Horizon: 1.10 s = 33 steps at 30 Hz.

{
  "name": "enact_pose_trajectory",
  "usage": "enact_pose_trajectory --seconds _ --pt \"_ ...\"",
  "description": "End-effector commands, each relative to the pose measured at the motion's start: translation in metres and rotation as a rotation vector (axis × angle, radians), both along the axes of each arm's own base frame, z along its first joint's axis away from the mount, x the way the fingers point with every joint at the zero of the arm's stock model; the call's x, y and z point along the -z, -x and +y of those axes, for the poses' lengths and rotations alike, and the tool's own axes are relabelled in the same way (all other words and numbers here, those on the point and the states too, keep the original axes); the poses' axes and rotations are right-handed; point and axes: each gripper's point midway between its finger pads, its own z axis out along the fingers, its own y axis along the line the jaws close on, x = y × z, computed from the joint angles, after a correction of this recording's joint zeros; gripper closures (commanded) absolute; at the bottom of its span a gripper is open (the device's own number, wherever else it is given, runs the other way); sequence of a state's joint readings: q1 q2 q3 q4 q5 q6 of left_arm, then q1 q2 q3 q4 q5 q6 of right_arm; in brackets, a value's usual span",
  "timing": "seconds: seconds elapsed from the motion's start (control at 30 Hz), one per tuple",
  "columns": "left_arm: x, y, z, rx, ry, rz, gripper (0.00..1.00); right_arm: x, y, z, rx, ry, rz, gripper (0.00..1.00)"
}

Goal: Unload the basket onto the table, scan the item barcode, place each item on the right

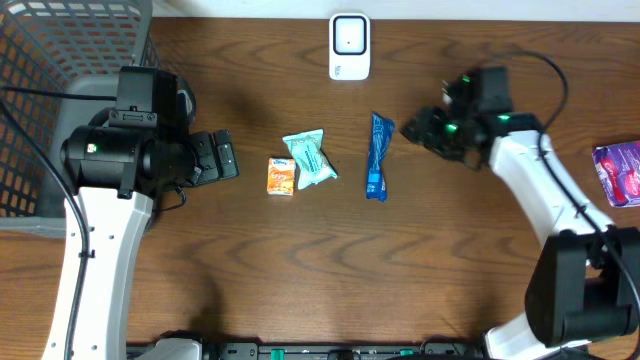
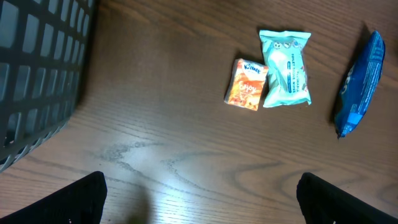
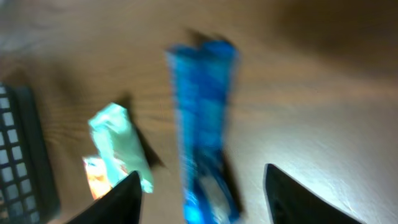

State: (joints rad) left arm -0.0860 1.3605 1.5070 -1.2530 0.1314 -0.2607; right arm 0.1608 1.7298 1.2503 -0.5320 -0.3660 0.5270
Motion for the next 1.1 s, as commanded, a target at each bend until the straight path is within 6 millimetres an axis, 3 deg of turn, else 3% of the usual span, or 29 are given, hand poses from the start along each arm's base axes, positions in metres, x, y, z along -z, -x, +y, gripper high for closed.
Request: enact_pose_trajectory --seconds 0.0,0.2,0.4,0.6,0.83,1.07 --pt "-0.007 -0.002 0.002 0.007 -0.009 -0.020 0.02 0.007 -0.005 0.013 0.037 0.165 -0.052 0.35" --pt "-0.007 -0.002 0.002 0.007 -0.009 -0.020 0.02 0.034 -0.003 0.024 0.096 0.463 -0.105 0.34" --pt "-0.007 -0.002 0.002 0.007 -0.009 -0.020 0.02 0.067 0.010 0.034 0.093 0.597 -0.073 0.34" --pt "-0.007 -0.002 0.002 0.007 -0.009 -0.020 0.02 0.092 0.016 0.024 0.104 0.649 -0.009 0.55" --pt "-0.007 -0.002 0.002 0.007 -0.009 -0.020 0.02 0.096 0.016 0.010 0.150 0.561 0.067 0.99" --pt "-0.007 -0.002 0.002 0.007 -0.009 -0.020 0.02 0.090 0.004 0.038 0.048 0.142 0.148 0.99"
